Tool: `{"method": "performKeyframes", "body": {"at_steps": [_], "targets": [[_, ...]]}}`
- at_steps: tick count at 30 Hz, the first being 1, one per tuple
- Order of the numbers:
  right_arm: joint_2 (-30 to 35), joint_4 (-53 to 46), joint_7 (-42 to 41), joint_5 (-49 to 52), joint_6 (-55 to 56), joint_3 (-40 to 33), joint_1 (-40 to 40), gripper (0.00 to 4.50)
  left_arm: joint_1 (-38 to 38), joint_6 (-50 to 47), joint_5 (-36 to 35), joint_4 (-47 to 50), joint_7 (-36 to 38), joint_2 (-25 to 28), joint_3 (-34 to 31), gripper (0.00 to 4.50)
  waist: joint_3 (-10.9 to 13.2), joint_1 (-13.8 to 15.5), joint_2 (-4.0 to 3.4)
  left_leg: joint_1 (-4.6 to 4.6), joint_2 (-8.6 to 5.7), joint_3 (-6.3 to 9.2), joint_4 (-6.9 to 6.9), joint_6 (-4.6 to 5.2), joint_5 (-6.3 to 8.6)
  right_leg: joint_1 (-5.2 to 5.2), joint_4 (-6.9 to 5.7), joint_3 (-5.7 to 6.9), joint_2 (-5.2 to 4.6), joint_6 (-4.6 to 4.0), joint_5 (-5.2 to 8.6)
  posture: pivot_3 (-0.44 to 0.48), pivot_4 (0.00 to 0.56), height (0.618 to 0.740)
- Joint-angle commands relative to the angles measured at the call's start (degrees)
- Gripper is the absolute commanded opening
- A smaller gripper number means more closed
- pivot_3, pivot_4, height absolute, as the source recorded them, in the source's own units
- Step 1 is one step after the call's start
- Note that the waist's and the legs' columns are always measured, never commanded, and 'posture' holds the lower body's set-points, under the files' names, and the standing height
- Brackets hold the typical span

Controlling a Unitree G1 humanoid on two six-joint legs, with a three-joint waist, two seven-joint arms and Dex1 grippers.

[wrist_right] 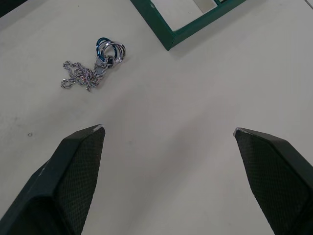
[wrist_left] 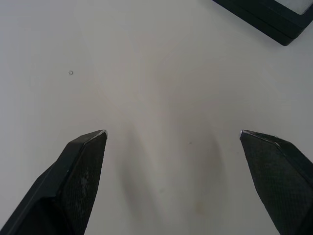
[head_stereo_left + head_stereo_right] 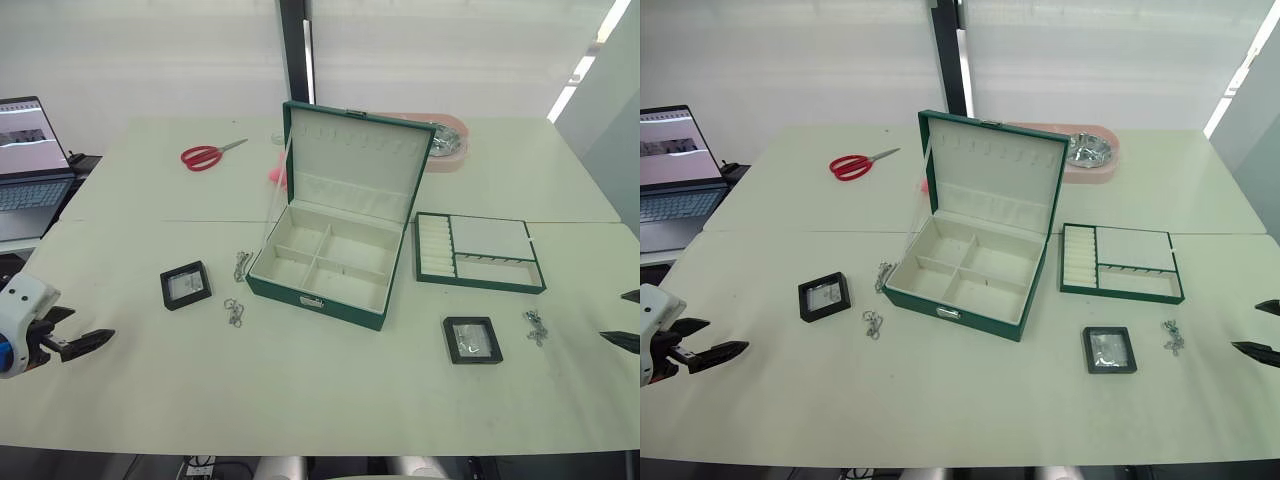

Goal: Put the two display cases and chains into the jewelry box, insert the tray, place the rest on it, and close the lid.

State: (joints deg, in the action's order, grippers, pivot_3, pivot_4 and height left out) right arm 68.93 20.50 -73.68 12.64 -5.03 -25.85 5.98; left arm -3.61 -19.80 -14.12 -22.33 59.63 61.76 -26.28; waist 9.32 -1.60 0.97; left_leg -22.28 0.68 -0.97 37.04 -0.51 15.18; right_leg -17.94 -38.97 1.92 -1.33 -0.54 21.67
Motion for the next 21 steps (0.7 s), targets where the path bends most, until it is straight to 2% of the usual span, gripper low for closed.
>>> {"method": "performKeyframes", "body": {"at_steps": [1,16,21], "targets": [[1.13,-1.15,0.07,0.75,-0.14,-2.58,0.15,4.47,-0.37,0.53,-0.08,0.17,1.11,1.82,-0.71,4.5,0.0,0.0,0.0,0.0,0.0,0.0,0.0,0.0,0.0,0.0,0.0,0.0,0.0,0.0,0.0,0.0,0.15,0.74],[1.27,-0.08,0.02,0.57,1.02,-3.19,0.39,4.47,-1.61,3.86,0.12,-3.16,-0.82,0.71,-2.47,4.5,0.0,0.0,0.0,-0.01,0.0,-0.01,0.0,0.0,0.0,-0.02,0.0,-0.01,0.0,0.0,0.0,0.0,0.15,0.74],[0.9,0.34,-0.04,0.39,1.49,-3.31,0.73,4.47,0.44,3.33,-1.96,-4.53,-0.87,-0.22,-3.18,4.5,0.0,0.01,0.0,-0.02,0.0,-0.01,0.0,0.0,0.0,-0.03,0.0,-0.01,0.0,0.0,0.0,0.0,0.15,0.74]]}}
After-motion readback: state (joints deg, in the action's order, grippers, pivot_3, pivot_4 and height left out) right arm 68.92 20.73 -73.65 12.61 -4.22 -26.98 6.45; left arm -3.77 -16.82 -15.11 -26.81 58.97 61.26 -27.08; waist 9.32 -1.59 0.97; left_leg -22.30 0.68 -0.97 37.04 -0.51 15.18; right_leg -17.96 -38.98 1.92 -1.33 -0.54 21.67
